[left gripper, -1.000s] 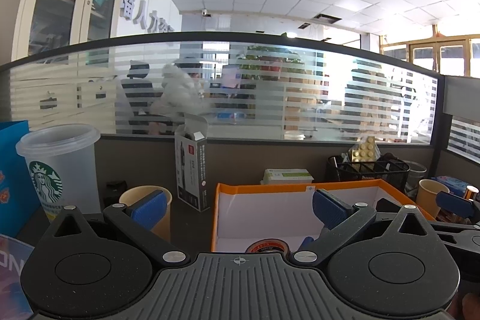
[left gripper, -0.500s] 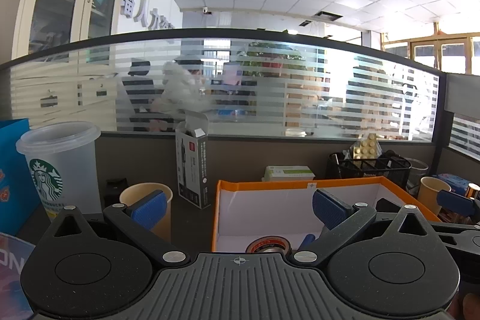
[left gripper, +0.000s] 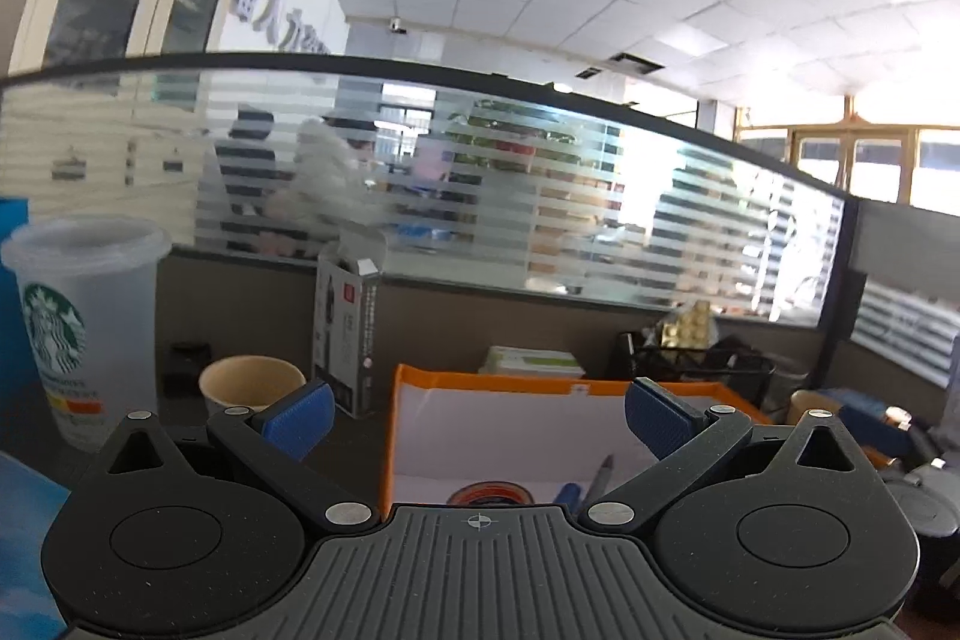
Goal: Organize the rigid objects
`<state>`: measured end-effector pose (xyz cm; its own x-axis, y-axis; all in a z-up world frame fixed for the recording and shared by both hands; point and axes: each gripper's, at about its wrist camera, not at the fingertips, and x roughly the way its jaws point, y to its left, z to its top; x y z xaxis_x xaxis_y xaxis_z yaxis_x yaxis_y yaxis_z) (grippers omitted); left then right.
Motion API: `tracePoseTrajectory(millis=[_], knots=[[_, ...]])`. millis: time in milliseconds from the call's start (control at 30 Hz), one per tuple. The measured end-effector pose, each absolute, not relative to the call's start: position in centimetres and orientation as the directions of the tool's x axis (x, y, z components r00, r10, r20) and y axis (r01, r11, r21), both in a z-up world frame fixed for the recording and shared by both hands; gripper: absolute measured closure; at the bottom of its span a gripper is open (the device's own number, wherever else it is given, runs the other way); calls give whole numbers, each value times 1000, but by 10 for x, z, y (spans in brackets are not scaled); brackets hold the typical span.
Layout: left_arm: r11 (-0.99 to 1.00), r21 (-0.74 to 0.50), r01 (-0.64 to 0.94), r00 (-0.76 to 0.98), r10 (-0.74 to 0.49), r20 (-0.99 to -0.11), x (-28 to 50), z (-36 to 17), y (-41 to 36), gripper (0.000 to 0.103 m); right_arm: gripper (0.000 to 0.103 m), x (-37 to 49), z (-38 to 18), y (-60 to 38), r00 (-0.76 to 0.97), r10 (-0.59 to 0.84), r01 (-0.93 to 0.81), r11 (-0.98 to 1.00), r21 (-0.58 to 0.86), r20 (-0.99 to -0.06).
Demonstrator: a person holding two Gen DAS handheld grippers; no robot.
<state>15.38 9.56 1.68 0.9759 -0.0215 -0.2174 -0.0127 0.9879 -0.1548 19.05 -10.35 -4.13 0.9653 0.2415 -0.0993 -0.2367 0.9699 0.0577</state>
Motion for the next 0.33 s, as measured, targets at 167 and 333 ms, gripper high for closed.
tracePoseTrajectory(millis=[167, 333], knots=[[982, -187, -23, 974, -20, -225, 154, 18, 101, 0, 0, 191, -41, -103, 965, 241, -237, 970, 57, -98], [981, -160, -105, 963, 60, -264, 147, 23, 109, 0, 0, 189, -41, -97, 956, 278, -271, 960, 73, -97]])
